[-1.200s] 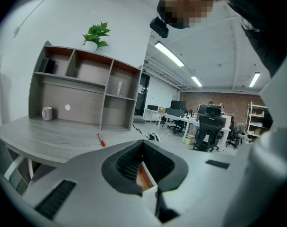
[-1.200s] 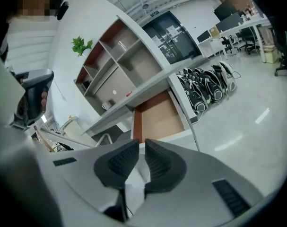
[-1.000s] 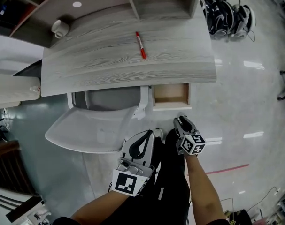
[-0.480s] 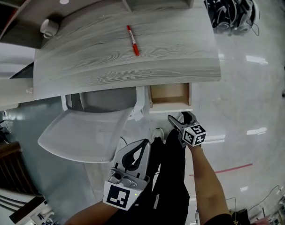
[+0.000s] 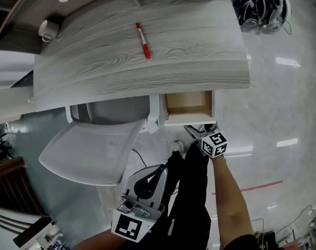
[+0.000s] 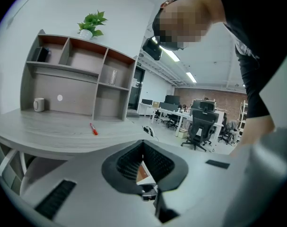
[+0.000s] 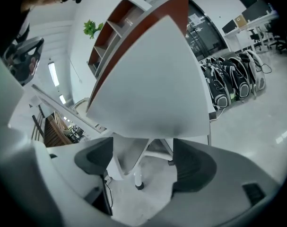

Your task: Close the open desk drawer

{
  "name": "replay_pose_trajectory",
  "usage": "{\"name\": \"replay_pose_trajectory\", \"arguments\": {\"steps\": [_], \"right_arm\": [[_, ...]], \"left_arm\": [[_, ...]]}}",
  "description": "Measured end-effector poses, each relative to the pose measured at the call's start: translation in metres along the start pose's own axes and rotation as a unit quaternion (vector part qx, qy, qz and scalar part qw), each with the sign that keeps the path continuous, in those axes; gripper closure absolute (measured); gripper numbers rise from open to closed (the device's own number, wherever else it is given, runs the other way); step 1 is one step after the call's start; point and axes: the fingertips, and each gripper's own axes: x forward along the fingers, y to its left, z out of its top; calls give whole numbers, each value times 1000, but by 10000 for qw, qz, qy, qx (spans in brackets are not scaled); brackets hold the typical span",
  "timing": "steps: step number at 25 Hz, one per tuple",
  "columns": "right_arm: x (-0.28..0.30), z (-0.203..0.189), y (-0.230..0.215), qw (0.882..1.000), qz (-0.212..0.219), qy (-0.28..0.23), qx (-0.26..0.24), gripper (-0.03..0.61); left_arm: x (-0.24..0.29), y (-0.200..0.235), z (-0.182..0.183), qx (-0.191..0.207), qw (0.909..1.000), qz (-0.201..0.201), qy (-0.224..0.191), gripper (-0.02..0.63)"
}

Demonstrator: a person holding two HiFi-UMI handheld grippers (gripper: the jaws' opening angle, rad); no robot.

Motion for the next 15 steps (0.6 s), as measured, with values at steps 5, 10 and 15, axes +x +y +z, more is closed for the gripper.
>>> {"name": "replay_pose_trajectory", "arguments": {"steps": [5,10,15], "right_arm": [[2,-5,8,9963,84,118,-846,189],[3,-5,9,9964,30,48,-848,189],[-2,1,16,9967,-24,-17,-814,190]], "left_arm": [[1,-4,-16,9,9999,24,159,609],[0,-9,-27,10,9997,5,254,609],[2,-14,-23,28,9998,-32,213,609]]}}
